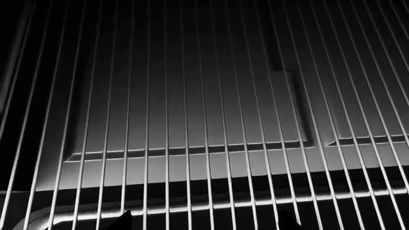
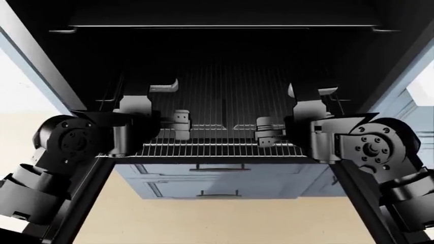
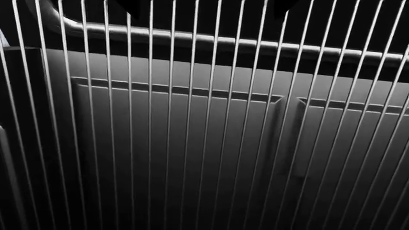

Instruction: Fully slide the bottom oven rack out.

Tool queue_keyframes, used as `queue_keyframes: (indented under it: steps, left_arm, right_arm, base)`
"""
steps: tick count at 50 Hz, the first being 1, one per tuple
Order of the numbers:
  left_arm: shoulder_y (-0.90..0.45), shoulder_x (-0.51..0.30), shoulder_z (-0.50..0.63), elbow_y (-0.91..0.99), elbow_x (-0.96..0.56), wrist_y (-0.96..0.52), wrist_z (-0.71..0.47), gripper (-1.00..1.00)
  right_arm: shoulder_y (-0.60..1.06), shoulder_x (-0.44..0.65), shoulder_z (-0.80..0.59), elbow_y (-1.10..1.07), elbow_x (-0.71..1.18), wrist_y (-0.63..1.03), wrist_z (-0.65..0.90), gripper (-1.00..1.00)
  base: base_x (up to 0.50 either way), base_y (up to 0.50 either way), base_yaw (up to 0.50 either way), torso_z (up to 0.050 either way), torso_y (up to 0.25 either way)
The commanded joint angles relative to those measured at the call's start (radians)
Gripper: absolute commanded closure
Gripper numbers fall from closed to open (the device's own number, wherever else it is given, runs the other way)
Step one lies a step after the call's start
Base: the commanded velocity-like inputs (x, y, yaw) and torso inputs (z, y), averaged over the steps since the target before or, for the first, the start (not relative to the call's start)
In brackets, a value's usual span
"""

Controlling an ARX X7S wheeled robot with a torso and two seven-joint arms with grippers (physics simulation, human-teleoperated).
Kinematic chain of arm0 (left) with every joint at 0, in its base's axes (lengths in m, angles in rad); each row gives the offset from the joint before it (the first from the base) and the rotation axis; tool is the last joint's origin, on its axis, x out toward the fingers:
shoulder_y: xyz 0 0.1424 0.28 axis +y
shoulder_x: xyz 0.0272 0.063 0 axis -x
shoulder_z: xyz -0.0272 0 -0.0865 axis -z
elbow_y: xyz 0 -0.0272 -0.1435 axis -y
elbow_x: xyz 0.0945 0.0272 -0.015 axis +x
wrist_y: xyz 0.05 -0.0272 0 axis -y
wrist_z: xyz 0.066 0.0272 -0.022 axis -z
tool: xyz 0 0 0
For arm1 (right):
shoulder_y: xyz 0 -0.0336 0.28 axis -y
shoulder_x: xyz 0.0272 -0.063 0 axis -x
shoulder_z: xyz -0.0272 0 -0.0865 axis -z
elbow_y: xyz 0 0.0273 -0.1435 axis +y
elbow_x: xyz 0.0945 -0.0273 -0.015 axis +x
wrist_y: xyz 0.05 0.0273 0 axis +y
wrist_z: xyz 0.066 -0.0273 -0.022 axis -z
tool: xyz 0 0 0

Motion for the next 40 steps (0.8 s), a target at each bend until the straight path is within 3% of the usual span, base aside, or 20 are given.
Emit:
queue_keyframes:
  steps: [1,7,23,40]
  left_arm:
    - [0.076,-0.004,0.041,-0.029,-0.022,0.011,-0.001,-1.00]
    - [0.112,-0.013,0.051,-0.030,-0.029,-0.001,-0.012,-1.00]
    - [0.135,-0.039,0.060,-0.029,-0.158,-0.168,-0.101,-1.00]
    - [0.318,-0.123,0.000,0.085,-0.405,-0.240,-0.303,-1.00]
  right_arm:
    - [-0.051,-0.013,-0.035,0.041,-0.034,-0.022,-0.037,-1.00]
    - [-0.064,-0.017,-0.033,0.073,-0.027,-0.023,-0.046,-1.00]
    - [-0.155,0.068,0.053,0.001,0.249,0.165,0.209,-1.00]
    - [-0.477,0.203,0.142,-0.229,0.497,0.120,0.415,-1.00]
  base:
    - [0.00,0.00,0.00,0.000,-0.011]
    - [0.00,0.00,0.00,0.000,-0.013]
    - [0.00,0.00,0.00,0.000,-0.012]
    - [0.00,0.00,0.00,0.000,-0.012]
